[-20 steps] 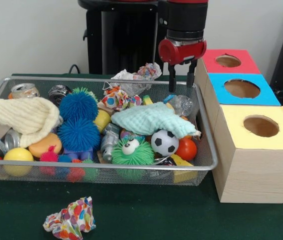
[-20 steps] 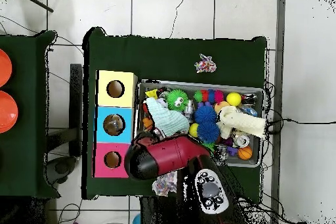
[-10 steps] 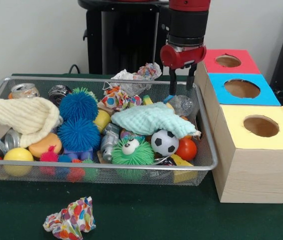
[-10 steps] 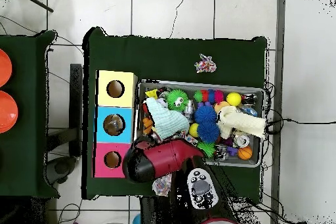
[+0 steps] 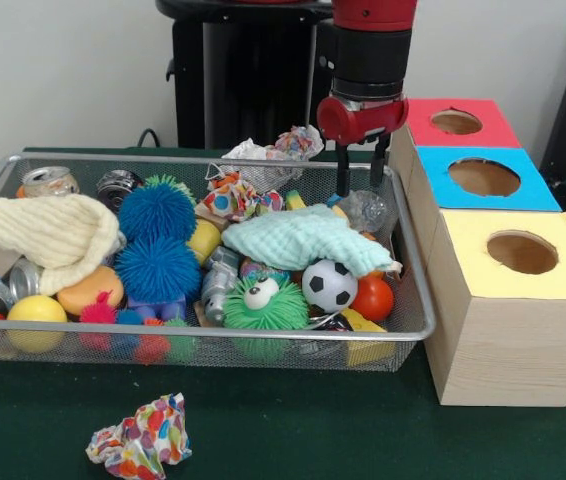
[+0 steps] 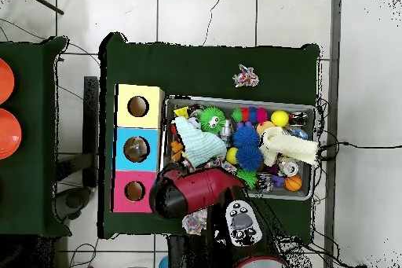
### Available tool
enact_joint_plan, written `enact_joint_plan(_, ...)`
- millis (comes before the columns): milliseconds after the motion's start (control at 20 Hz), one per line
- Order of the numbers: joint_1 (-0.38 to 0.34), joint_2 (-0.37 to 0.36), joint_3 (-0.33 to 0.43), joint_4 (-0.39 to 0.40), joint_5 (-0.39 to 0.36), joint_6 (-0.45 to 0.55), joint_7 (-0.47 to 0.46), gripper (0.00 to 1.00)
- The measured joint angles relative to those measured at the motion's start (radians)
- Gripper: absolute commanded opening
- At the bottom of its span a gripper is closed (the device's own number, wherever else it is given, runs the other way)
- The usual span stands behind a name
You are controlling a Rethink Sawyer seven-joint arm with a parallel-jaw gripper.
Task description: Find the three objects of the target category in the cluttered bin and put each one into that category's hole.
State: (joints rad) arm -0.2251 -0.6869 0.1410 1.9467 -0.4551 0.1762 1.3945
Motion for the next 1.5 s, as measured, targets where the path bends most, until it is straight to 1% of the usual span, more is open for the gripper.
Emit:
enact_joint_plan(350, 0.002, 0.013, -0.011, 0.000, 0.000, -0.011, 0.000, 1.00)
enact_joint_plan(950, 0.014, 0.013, -0.044, 0.000, 0.000, -0.012, 0.000, 1.00)
enact_joint_plan(1300, 0.045, 0.013, -0.073, 0.000, 0.000, -0.012, 0.000, 1.00)
enact_joint_plan(1500, 0.075, 0.013, -0.100, 0.000, 0.000, -0.012, 0.000, 1.00)
